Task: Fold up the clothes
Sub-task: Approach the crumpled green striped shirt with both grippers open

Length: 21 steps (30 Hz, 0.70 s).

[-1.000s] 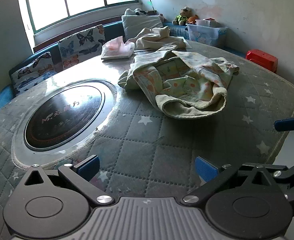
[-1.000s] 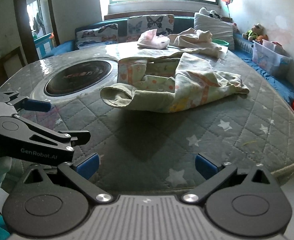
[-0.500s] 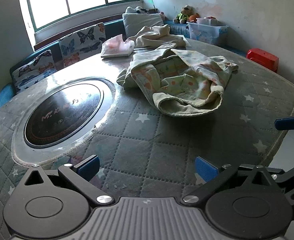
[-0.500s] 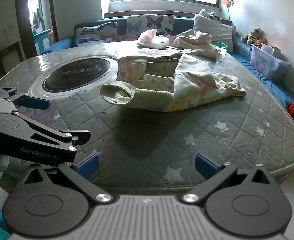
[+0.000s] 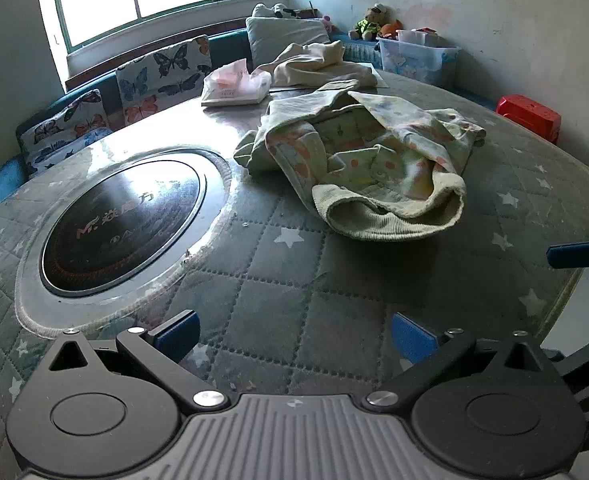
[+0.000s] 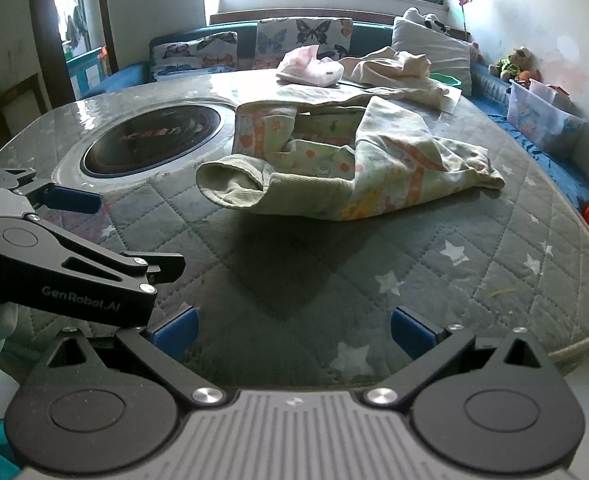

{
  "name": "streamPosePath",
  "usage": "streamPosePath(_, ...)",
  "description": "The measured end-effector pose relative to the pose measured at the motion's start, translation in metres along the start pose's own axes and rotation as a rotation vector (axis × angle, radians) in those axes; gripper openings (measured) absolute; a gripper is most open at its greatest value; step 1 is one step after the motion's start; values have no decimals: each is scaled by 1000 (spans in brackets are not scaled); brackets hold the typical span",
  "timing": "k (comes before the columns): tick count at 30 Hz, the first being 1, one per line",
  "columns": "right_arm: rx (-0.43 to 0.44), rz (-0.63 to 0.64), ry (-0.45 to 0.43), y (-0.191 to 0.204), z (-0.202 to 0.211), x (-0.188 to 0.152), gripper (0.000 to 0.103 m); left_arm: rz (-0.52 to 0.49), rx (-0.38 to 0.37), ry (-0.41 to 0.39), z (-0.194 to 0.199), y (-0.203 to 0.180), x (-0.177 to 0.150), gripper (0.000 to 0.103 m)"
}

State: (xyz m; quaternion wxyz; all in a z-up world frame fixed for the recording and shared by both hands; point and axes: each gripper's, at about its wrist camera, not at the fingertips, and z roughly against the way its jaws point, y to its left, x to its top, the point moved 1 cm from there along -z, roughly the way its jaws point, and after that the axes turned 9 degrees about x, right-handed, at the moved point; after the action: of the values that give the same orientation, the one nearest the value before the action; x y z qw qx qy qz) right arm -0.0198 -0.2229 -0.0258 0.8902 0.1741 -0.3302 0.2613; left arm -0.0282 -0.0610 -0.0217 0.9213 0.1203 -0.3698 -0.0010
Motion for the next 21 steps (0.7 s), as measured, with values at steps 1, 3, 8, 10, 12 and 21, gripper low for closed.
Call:
streamPosePath(1,1,3,0,0,0,1,103,0,-1,1,-1,0,1,103)
streamPosePath(3,2,8,3,1,-2,5,103,2,-2,5,-3,1,4,103)
streamPosePath(8,0,16,6,0,-4,14,103,9,-7,10,-7,6,12,103)
streamPosePath(10,0,14,8,-1,-5,17,103,11,-8,14,-8,7,15,103)
streamPosePath(12,-3,13,9,-1,-5,21,103,12,-11,15,-10,8,19,103)
streamPosePath(21,-8,7,11,-6,-9,36,103,26,-7,25,-16,12,33,103)
